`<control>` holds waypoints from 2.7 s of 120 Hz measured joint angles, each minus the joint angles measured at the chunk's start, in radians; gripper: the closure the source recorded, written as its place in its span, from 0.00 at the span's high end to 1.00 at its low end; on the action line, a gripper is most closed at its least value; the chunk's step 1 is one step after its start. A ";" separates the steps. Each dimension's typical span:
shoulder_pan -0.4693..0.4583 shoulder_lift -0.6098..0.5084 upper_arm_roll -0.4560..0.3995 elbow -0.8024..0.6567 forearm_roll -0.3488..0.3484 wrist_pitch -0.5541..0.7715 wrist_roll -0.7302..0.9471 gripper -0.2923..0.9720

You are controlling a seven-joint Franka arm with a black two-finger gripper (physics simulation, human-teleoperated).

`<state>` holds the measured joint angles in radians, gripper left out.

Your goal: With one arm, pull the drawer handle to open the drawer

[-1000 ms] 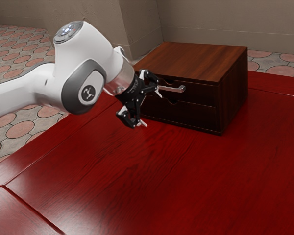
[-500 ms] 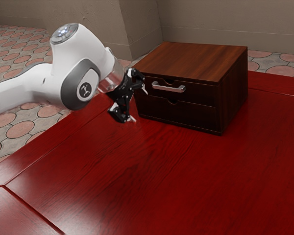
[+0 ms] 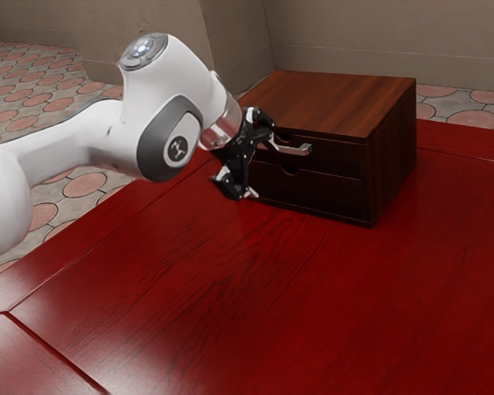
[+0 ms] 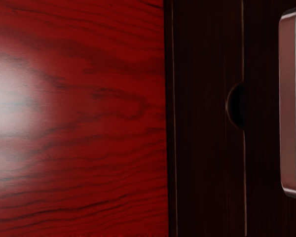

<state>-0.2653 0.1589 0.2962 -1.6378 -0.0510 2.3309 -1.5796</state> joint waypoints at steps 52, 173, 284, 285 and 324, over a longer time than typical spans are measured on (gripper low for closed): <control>0.048 0.044 0.001 0.032 -0.008 0.001 -0.007 0.77; 0.158 0.165 -0.090 0.182 -0.007 0.003 -0.005 0.77; 0.274 0.265 -0.207 0.280 0.002 -0.005 0.000 0.77; 0.274 0.265 -0.207 0.282 0.002 -0.005 0.000 0.77; 0.318 0.311 -0.247 0.353 0.013 -0.010 0.002 0.77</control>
<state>0.0530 0.4698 0.0490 -1.2843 -0.0383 2.3204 -1.5780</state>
